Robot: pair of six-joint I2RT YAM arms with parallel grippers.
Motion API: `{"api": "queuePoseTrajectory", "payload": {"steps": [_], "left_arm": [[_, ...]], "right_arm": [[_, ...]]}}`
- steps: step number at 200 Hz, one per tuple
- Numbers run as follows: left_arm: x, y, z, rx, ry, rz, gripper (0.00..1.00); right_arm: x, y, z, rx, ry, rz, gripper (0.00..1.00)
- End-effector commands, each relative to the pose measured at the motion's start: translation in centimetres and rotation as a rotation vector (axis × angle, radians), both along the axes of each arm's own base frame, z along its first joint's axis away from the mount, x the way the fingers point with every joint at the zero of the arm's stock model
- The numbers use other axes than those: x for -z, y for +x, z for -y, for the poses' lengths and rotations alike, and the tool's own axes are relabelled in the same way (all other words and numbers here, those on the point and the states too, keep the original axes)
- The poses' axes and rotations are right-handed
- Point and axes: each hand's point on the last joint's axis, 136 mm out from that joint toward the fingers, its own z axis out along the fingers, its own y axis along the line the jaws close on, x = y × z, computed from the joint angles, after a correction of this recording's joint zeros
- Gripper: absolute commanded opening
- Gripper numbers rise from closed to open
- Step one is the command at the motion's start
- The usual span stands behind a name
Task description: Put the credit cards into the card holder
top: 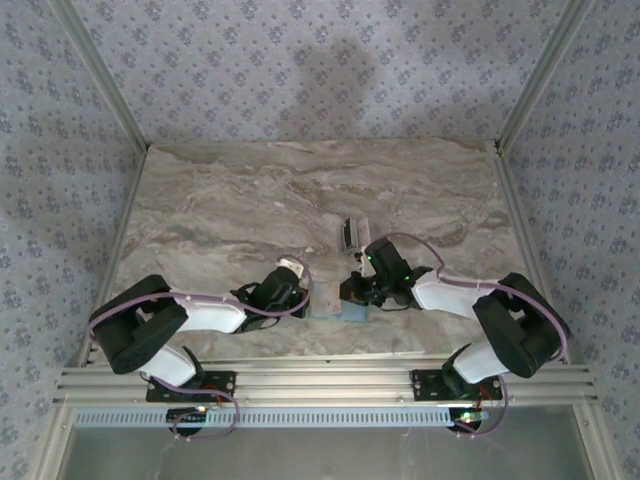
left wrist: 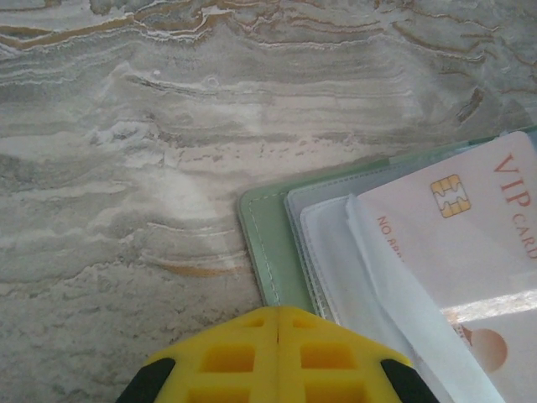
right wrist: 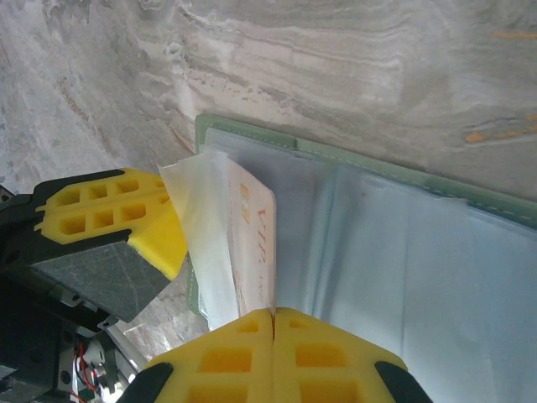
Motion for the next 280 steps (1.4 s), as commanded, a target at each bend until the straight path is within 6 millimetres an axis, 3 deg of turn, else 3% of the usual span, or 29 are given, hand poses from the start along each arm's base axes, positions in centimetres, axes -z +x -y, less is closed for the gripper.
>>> {"api": "queuePoseTrajectory", "payload": {"steps": [1, 165, 231, 280], "left_arm": [[2.0, -1.4, -0.2, 0.025, 0.05, -0.073, 0.02], [2.3, -2.0, 0.9, 0.049, 0.058, -0.075, 0.01], [2.4, -2.2, 0.7, 0.035, 0.063, -0.072, 0.0], [1.7, -2.2, -0.8, -0.011, 0.065, -0.048, 0.0]], "right_arm": [[1.6, -1.1, 1.5, 0.032, -0.08, -0.048, 0.0], [3.7, -0.7, 0.7, 0.147, -0.053, -0.091, 0.0], [3.3, 0.0, -0.9, 0.162, -0.007, -0.058, 0.0], [3.0, 0.6, -2.7, 0.138, 0.024, -0.046, 0.0]]}}
